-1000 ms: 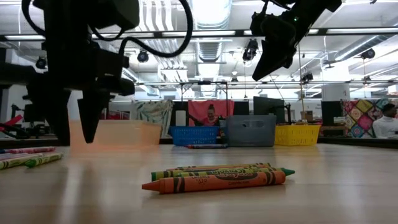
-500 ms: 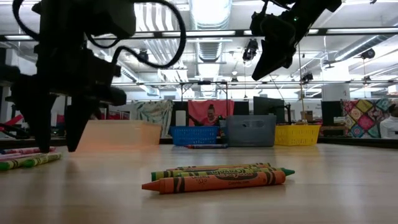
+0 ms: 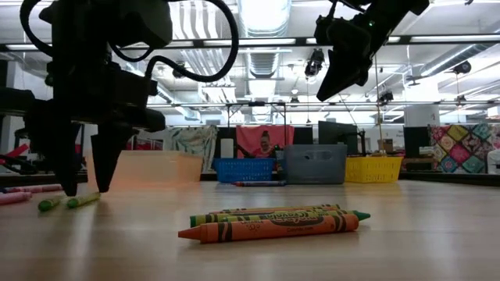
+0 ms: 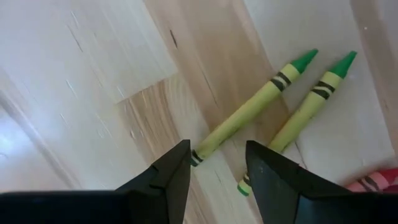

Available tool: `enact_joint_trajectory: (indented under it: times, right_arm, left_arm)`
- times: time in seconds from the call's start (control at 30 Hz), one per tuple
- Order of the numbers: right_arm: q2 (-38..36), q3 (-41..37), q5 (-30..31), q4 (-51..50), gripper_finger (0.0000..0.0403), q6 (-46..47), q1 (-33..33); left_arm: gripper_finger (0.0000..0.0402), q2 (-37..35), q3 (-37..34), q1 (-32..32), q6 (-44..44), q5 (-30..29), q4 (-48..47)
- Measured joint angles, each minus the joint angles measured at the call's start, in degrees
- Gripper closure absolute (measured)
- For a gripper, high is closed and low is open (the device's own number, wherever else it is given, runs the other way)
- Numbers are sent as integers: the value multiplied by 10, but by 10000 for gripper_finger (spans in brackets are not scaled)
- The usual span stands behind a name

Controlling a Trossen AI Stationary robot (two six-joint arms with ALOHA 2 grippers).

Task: Sort crayons
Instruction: Put the green crayon into the blue bin

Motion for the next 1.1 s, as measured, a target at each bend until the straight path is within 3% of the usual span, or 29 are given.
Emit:
enact_joint_trajectory:
  times: [0.57, 0.7, 0.9, 1.1]
  right_arm:
    - [0, 0, 0, -1, 359, 0, 0]
    - [0, -1, -4, -2, 359, 5, 10]
    - [0, -1, 1, 0, 359, 10, 19]
    - [0, 0, 1, -3, 359, 16, 19]
  left_arm:
    - [272, 4, -19, 1, 58, 0, 75]
    - [304, 1, -41, 8, 70, 2, 106]
    - [388, 1, -60, 22, 68, 1, 130]
    - [399, -27, -56, 37, 63, -6, 121]
